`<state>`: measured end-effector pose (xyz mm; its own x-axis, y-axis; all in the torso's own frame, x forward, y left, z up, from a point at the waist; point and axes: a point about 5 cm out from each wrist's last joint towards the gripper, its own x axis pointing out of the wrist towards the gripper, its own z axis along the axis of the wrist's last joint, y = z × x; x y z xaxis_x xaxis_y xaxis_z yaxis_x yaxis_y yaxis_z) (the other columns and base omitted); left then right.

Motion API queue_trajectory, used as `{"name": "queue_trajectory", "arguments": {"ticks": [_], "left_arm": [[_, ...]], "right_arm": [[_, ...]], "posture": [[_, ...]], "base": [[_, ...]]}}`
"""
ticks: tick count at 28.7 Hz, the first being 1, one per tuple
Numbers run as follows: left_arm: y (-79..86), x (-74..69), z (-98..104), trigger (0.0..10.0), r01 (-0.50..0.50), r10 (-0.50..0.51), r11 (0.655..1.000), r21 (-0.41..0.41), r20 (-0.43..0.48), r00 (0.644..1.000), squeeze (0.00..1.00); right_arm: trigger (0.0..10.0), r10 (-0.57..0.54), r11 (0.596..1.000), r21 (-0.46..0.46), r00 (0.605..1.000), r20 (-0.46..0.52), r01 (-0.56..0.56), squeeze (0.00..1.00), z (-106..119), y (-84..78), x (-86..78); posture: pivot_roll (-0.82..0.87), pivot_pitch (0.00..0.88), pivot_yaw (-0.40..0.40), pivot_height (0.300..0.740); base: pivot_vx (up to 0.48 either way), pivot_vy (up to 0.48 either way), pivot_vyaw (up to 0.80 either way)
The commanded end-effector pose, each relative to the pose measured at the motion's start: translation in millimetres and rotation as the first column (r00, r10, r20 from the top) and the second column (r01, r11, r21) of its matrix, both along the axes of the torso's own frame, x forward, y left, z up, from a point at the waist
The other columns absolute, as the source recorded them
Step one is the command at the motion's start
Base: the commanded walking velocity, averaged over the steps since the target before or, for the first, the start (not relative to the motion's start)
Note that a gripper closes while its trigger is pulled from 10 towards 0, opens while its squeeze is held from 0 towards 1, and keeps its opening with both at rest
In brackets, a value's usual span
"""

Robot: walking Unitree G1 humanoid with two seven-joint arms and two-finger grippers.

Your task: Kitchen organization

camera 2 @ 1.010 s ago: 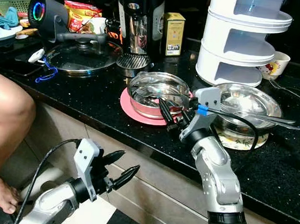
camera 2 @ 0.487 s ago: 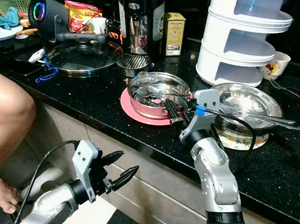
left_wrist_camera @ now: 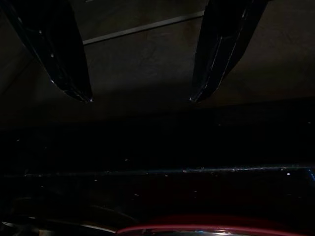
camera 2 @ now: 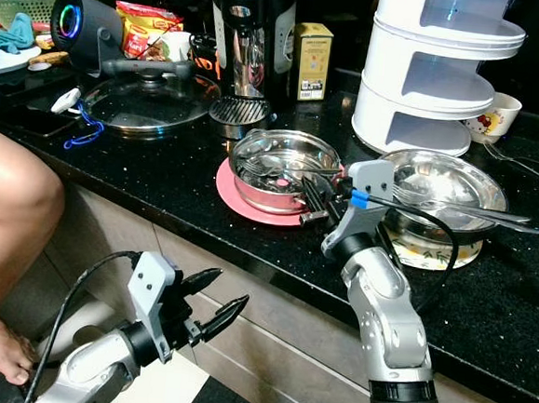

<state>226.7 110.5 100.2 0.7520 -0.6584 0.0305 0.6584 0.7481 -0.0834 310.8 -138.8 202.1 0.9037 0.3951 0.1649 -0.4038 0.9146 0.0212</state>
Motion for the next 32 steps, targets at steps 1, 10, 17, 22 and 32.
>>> {"name": "queue_trajectory", "arguments": {"ticks": [1, 10, 17, 22, 32], "left_arm": [[1.7, -1.0, 2, 10.0, -0.003, 0.002, 1.0, 0.022, 0.02, 1.0, 0.0], [1.3, -0.6, 2, 10.0, -0.003, 0.003, 1.0, 0.018, 0.018, 1.0, 0.0], [0.0, -0.3, 1, 10.0, -0.003, 0.002, 1.0, 0.016, 0.016, 1.0, 0.0], [-0.3, -0.4, 0, 10.0, 0.001, -0.001, 1.0, 0.016, 0.013, 1.0, 0.0], [-0.4, -1.2, -1, 10.0, 0.004, -0.004, 1.0, 0.016, 0.01, 1.0, 0.0]], "right_arm": [[0.0, -0.001, 1.0, -0.019, 0.999, 0.035, 0.002, 0.0, 13, -0.6, 1.0], [0.0, 0.158, 0.959, -0.223, 0.982, -0.099, -0.177, 0.0, 34, 7.1, -6.2], [0.0, 0.081, 0.927, -0.365, 0.996, -0.029, -0.086, 0.0, 54, -1.2, -4.0], [0.0, 0.037, 0.939, -0.345, 0.997, 0.069, -0.011, 0.0, 72, -6.0, -1.7], [0.0, 0.006, 0.914, -0.405, 0.995, 0.1, 0.035, 0.0, 77, -8.3, -1.9]], "posture": [[-0.02, 0.0, 0.004, 0.74], [-0.02, 0.0, -0.002, 0.74], [-0.02, 0.0, -0.004, 0.74], [-0.02, 0.0, -0.003, 0.74], [-0.02, 0.0, -0.006, 0.74]], "base": [[0.0, 0.0, 0.0], [0.0, 0.0, 0.0], [0.0, 0.0, 0.0], [0.0, 0.0, 0.0], [0.0, 0.0, 0.0]]}}
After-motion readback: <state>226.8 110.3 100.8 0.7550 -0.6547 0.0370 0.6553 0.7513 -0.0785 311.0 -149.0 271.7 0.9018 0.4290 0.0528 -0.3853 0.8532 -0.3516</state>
